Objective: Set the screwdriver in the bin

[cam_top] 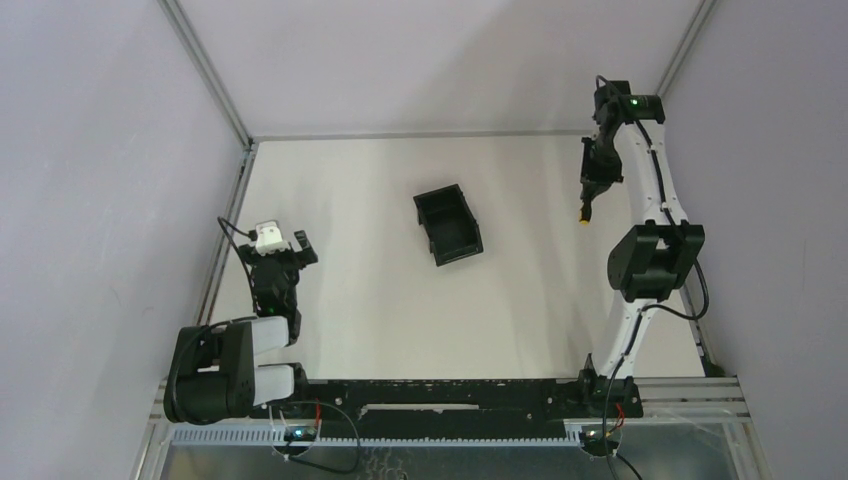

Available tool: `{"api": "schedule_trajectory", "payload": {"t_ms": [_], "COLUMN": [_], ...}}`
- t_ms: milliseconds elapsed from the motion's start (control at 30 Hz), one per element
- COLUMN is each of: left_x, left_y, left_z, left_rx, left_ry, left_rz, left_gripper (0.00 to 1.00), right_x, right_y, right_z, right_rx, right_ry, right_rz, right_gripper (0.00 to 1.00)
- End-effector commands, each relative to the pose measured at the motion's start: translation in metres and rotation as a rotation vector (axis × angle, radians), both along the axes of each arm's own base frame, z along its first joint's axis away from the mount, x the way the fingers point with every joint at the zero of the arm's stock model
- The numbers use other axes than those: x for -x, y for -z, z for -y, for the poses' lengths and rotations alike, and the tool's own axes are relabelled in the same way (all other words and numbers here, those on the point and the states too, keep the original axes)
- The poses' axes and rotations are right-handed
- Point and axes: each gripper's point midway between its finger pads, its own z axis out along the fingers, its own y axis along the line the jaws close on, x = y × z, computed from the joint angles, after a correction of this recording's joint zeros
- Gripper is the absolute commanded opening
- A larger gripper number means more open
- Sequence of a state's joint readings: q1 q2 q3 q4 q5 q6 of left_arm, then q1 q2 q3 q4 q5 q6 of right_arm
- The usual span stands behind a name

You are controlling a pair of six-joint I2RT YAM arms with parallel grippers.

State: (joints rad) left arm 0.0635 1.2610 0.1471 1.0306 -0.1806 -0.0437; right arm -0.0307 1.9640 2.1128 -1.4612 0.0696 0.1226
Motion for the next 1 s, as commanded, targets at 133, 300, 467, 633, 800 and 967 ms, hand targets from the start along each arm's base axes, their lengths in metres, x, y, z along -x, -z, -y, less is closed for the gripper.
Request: {"api": "schedule_trajectory", "payload": {"t_ms": [133, 300, 467, 633, 800, 967], "left_x": [-0.012, -0.012, -0.012, -0.012, -0.012, -0.012], "left_y": [-0.027, -0.026, -0.026, -0.027, -0.027, -0.027], "left_z": [0.000, 0.000, -0.001, 0.000, 0.000, 0.000], "left_rx": [-0.021, -0.021, -0.022, -0.021, -0.021, -0.022], "left_ry": [0.004, 0.003, 0.002, 0.004, 0.004, 0.004], "left_rz": [0.074, 0.073, 0.074, 0.074, 0.075, 0.074], "left_gripper": [1.00, 1.00, 1.00, 1.00, 1.00, 1.00], "right_x": [-0.021, -0.027, -0.032, -0.039, -0.046, -0.046], "right_y": [-0.010, -0.002, 0.005, 0.027, 0.062, 0.102], "right_z": [-0.108, -0.214, -0.271, -0.294, -0.308, -0.309], "right_rx": [-0.064, -0.127, -0.030, 0.024, 0.069, 0.099], "right_ry": [-0.189, -0.447, -0.652, -0.764, -0.854, -0.893], "right_rz": [0.100, 0.156, 0.237, 0.262, 0.261, 0.202], "right_gripper": [0.00, 0.00, 0.00, 0.00, 0.00, 0.00]}}
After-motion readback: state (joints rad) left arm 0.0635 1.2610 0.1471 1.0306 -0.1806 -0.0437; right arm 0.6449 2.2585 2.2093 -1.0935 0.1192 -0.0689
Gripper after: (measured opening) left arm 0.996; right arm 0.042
